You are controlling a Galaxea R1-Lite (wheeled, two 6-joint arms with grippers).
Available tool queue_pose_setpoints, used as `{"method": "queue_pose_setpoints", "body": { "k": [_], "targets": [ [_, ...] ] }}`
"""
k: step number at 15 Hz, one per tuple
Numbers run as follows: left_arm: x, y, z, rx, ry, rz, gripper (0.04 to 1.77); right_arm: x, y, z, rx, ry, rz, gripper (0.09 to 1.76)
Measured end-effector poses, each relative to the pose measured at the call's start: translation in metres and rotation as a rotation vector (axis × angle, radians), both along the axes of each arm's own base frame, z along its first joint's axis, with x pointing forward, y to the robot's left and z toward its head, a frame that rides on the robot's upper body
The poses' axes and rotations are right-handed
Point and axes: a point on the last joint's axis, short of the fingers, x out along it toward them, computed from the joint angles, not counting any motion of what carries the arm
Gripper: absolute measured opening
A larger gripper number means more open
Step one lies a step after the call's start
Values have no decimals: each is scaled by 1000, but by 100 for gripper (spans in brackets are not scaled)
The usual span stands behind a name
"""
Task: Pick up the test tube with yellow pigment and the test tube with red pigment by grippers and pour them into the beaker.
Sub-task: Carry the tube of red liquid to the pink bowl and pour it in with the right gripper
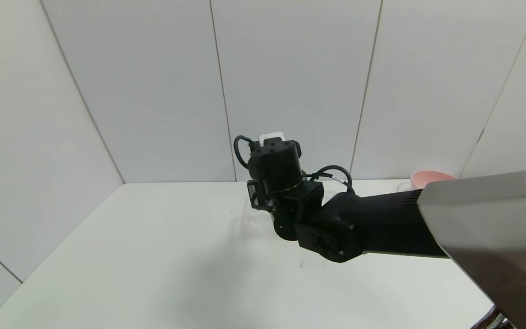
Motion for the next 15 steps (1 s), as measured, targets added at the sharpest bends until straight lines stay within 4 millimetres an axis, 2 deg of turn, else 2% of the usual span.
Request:
{"method": "queue_pose_setpoints", "body": {
  "k": [4,8,12,15],
  "targets": [
    [0,0,0,0,0,0,172,-20,-12,3,-15,62,154,50],
    [0,0,0,0,0,0,172,-43,-35,11,-33,128,314,50],
    [0,0,0,0,0,0,172,-65,-75,16,-79,225,499,50],
    [0,0,0,0,0,0,172,-69,-115,26,-59,277,576,50]
  ]
}}
